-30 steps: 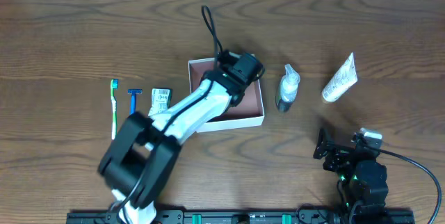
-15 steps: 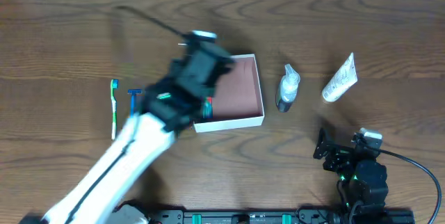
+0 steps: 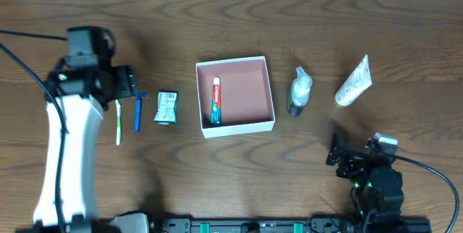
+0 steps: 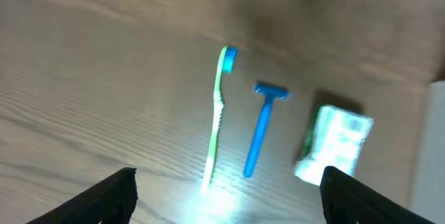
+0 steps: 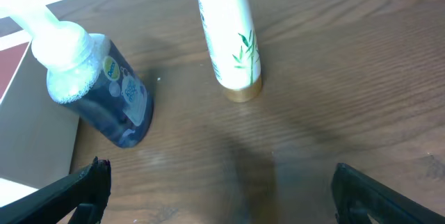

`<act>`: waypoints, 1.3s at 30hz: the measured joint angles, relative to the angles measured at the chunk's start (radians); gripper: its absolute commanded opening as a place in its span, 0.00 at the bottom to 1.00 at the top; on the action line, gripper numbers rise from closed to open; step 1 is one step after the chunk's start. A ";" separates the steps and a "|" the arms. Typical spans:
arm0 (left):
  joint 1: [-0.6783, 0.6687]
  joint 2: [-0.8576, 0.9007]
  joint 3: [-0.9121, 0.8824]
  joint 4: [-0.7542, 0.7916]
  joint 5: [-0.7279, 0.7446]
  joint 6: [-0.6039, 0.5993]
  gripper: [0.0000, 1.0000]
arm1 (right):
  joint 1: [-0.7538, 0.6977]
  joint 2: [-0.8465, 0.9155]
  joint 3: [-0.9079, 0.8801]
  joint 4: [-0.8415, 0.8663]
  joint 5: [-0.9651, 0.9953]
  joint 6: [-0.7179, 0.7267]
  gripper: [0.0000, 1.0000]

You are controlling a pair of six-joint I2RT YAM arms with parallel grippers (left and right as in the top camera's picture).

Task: Pack container
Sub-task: 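Return the left gripper to the green toothbrush and grasp it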

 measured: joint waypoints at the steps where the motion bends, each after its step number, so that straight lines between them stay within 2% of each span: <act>1: 0.027 0.027 0.000 0.003 0.021 0.026 0.84 | 0.000 0.000 0.000 0.000 0.000 0.000 0.99; 5: 0.100 0.154 0.000 0.031 0.077 0.128 0.79 | 0.000 0.000 0.000 0.000 0.000 0.000 0.99; 10: 0.128 0.307 0.000 0.055 0.101 0.202 0.72 | 0.000 0.000 0.000 0.000 0.000 0.000 0.99; 13: 0.144 0.386 0.000 0.070 0.108 0.218 0.65 | 0.000 0.000 0.000 0.000 0.000 0.000 0.99; 25: 0.175 0.517 0.000 0.127 0.109 0.238 0.54 | 0.000 0.000 0.000 0.000 0.000 0.000 0.99; 29: 0.175 0.547 0.003 0.134 0.115 0.231 0.39 | 0.000 0.000 0.000 0.000 0.000 0.000 0.99; 35: 0.175 0.549 0.003 0.150 0.128 0.200 0.06 | 0.000 0.000 0.000 0.000 0.000 0.000 0.99; 39: 0.175 0.549 0.005 0.146 0.126 0.181 0.06 | 0.000 0.000 0.000 0.000 0.000 0.000 0.99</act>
